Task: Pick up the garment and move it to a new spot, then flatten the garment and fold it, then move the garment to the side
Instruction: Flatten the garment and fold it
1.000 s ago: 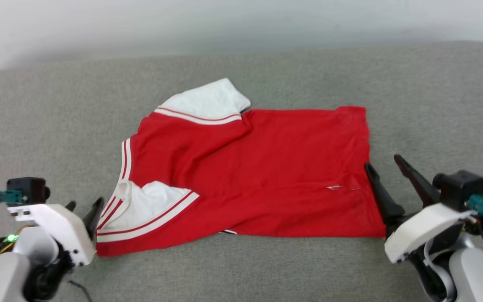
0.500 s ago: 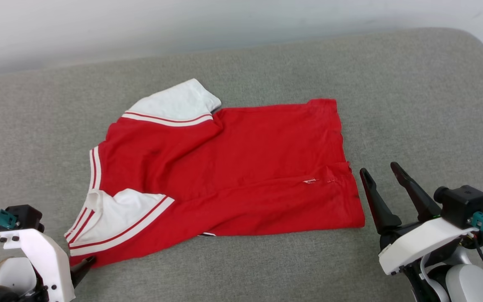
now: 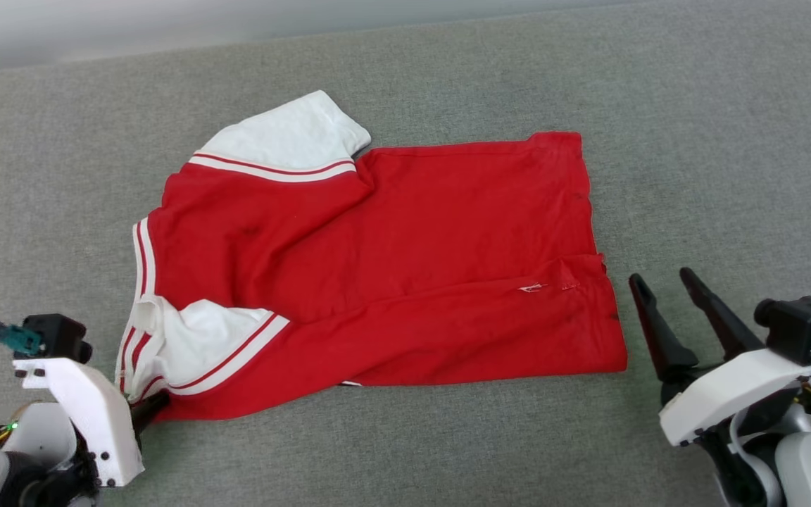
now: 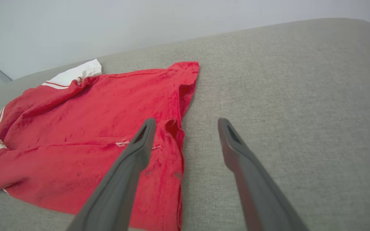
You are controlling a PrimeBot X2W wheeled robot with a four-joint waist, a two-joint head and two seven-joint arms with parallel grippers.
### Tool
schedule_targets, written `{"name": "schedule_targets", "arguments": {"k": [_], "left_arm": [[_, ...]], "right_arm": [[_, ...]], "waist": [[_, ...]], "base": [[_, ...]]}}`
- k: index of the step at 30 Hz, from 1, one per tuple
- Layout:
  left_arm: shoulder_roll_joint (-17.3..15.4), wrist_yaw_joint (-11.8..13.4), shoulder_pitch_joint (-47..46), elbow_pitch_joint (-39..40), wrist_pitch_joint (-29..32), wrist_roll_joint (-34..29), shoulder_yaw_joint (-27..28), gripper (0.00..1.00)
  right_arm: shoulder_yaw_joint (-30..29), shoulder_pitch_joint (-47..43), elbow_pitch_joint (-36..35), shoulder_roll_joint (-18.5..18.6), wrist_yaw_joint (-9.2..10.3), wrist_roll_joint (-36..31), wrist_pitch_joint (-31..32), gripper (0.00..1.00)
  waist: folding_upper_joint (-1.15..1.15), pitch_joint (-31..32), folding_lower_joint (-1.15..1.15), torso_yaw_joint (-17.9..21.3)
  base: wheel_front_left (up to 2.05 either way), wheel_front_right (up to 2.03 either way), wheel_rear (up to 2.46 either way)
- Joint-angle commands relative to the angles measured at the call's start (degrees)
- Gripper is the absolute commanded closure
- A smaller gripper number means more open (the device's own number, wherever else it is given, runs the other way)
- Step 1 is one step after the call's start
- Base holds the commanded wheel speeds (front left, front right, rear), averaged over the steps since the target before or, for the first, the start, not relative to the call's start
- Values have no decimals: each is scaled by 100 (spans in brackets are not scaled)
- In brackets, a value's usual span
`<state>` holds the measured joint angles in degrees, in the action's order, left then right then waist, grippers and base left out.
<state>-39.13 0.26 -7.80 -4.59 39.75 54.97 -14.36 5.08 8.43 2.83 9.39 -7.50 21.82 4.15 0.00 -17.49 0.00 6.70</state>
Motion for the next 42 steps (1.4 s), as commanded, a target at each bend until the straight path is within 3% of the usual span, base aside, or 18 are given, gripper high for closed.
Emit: {"name": "schedule_targets", "arguments": {"k": [1, 7, 14, 19, 26, 27, 28, 29, 42], "left_arm": [[297, -119, 64, -145, -44, -37, -273, 100], [326, -281, -125, -200, -669, -284, -156, 100], [274, -123, -192, 358, -1210, -637, 10, 100], [288, -30, -271, 744, -1375, -828, -12, 100], [373, 13, -317, 912, -1377, -901, -125, 100], [398, 24, -321, 904, -1387, -896, -132, 100], [421, 20, -314, 889, -1404, -893, -143, 100], [446, 36, -296, 874, -1435, -881, -141, 100], [628, 279, 249, 939, -1859, -924, -91, 100]], "right_arm": [[-63, 48, -22, 89, 2, 32, 44, 0], [-123, -75, 78, 309, 2, 363, 997, 0], [24, -19, -23, 649, 2, 687, 2435, 0], [86, 238, 32, 595, 2, 679, 3038, 0], [485, 366, 651, 425, 0, 875, 3856, 0], [548, 350, 702, 399, -8, 937, 3971, 19], [596, 353, 730, 414, -8, 951, 4049, 75], [605, 352, 749, 421, -8, 967, 4094, 100], [260, 321, 168, 765, 1, 889, 4048, 100]], "waist": [[0, 26, 0, -46], [0, 149, 0, -170], [0, 121, 0, -383], [0, -63, 0, -542], [0, -267, 0, -699], [0, -267, 0, -716], [0, -257, 0, -733], [0, -236, 0, -746], [0, 492, 0, -761]], "base": [[0, 0, 0], [0, 0, 0], [0, 0, 0], [0, 0, 0], [0, 0, 0], [0, 0, 0], [0, 0, 0], [0, 0, 0], [0, 0, 0]]}}
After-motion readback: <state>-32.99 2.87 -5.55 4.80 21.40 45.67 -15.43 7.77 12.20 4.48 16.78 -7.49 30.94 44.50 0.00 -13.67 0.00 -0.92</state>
